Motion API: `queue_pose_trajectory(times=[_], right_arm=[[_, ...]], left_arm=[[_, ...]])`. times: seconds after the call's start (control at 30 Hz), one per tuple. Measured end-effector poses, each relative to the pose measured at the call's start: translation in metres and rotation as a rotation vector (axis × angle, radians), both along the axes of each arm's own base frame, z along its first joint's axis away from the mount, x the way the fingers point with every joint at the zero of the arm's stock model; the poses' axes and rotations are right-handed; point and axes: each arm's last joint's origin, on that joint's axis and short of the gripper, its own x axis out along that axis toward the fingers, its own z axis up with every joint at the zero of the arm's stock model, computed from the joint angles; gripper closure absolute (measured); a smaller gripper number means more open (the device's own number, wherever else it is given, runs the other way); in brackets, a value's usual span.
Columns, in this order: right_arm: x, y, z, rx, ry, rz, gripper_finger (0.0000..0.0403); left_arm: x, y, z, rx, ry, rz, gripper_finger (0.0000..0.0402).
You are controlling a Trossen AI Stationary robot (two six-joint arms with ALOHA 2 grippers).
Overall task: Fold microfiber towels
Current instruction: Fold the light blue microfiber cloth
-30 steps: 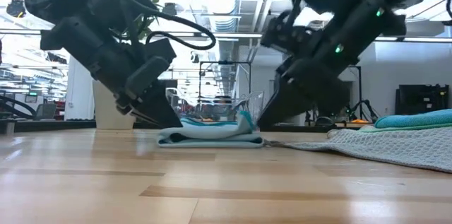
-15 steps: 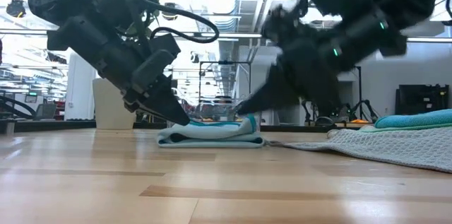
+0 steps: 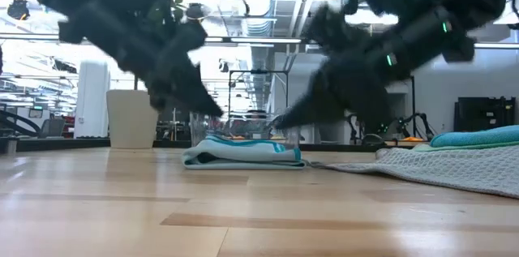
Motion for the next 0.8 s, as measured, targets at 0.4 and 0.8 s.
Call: queue_pose_trajectory(times=[0.4,0.8], right_arm=[[0.011,-0.045,-0.020,0.030,0.054,-0.092,0.0351],[0.062,-0.065,-0.044,0.072,-0.011,-0.058,0.0351]], left_arm=[[-0.060,0.008,0.093,0.038,-0.189,0.030,0.0400],[-0.119,0.017,0.137,0.059,-0.352,0.029,0.0400]])
